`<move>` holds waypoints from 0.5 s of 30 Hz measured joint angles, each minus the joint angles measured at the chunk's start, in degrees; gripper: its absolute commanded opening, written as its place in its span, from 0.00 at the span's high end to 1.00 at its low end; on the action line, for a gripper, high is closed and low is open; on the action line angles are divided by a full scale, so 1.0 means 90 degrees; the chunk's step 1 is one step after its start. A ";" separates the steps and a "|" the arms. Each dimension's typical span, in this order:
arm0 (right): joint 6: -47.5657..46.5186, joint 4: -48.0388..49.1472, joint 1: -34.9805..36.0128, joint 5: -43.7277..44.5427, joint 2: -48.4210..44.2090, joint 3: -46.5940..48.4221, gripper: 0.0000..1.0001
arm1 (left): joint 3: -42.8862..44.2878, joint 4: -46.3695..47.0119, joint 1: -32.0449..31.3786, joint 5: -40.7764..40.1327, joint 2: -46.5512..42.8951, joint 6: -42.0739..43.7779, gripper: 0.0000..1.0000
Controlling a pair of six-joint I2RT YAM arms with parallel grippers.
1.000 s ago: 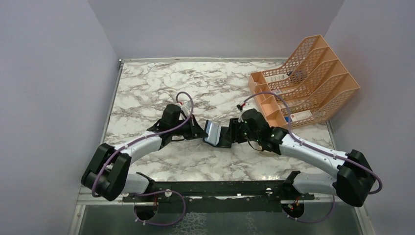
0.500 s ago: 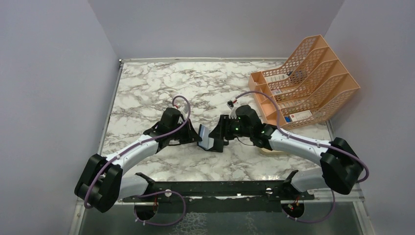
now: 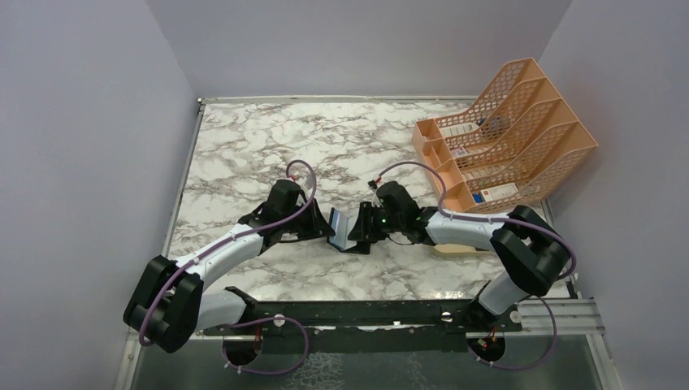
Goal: Put the credit cards into the card holder
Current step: Open the card holder at the center of the board.
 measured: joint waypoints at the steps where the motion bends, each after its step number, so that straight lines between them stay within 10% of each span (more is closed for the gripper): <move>1: -0.0034 -0.0022 0.0000 0.0007 0.0109 0.0000 0.68 | -0.0002 0.0002 0.0000 0.0000 0.0000 -0.0007 0.88; 15: -0.0474 -0.0333 0.0000 0.0245 0.0398 0.0005 0.76 | -0.0002 0.0100 0.0000 0.0005 0.0063 0.0007 0.94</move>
